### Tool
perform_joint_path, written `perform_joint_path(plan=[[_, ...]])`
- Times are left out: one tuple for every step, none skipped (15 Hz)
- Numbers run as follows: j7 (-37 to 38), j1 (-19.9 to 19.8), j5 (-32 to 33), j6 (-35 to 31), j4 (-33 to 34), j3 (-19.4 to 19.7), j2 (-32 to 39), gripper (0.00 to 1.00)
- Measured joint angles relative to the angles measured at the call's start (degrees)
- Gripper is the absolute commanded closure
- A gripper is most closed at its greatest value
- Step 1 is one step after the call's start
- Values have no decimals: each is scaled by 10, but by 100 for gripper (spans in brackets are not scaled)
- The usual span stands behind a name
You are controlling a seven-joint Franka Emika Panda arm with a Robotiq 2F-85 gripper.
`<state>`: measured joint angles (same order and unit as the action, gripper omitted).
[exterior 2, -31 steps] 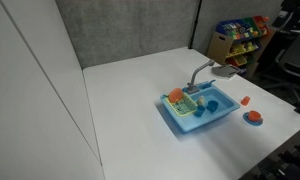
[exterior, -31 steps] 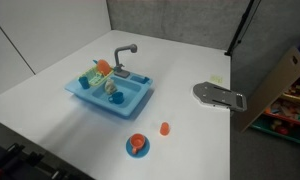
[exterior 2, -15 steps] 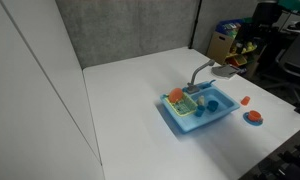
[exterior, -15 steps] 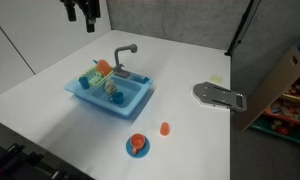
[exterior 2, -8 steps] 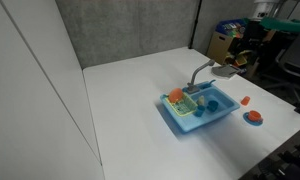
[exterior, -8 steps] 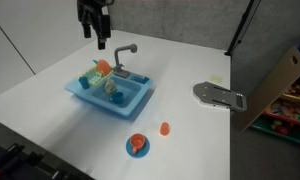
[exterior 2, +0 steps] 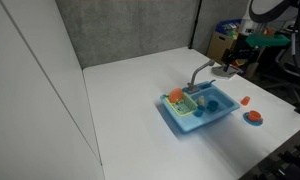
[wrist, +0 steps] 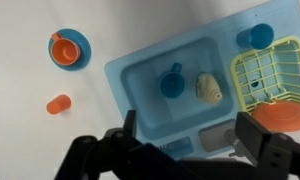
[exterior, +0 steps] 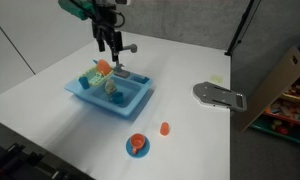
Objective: Shift the small, bottle to the yellow part of the toy sink
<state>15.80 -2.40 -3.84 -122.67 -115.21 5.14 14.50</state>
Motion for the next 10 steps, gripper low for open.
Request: perform_joint_path(plan=[[0,1,5,-6,0,0,5,0],[0,2,8,-9,0,0,9,0],[-3,2,6,-9,0,-1,12,0],[-4,2,5,-9,0,-2,12,0],[-4,2,5,-9,0,-3,12,0],[-4,2,5,-9,0,-3,12,0],[-4,2,5,-9,0,-3,12,0],[-4,2,5,-9,0,-3,12,0],[-4,2,5,-9,0,-3,12,0],[-4,2,7,-10,0,-3,12,0]])
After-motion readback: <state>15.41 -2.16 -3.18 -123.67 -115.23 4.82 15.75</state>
